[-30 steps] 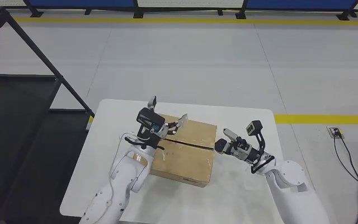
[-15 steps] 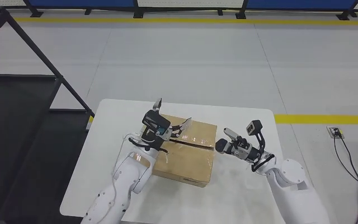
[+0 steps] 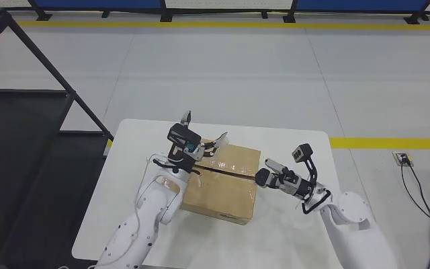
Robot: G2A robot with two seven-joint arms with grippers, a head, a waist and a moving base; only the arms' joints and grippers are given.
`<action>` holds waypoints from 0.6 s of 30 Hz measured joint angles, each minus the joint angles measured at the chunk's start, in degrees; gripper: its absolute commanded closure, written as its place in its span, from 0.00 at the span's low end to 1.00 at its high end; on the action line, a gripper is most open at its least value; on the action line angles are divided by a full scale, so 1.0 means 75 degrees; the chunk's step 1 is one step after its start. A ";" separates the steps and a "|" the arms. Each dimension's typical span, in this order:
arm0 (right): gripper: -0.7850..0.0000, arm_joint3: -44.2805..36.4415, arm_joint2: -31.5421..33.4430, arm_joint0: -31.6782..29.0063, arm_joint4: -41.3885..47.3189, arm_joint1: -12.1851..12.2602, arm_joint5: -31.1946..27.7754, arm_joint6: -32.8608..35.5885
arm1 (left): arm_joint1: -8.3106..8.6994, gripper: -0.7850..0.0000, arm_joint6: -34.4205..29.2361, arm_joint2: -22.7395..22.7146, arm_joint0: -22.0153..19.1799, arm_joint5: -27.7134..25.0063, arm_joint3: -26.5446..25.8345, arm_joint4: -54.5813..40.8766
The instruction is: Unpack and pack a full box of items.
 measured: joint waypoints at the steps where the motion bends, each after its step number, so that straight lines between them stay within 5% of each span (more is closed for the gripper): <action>1: 0.00 0.0041 -0.0072 0.0067 -0.0067 -0.0003 0.0104 -0.0006 | -0.0025 0.00 0.0014 0.0008 -0.0072 0.0018 0.0092 -0.0073; 18: 0.00 0.0319 -0.0339 0.0300 -0.0157 0.0033 0.0584 -0.0021 | -0.0295 0.00 -0.0372 0.0722 -0.0554 -0.0377 0.0482 0.0423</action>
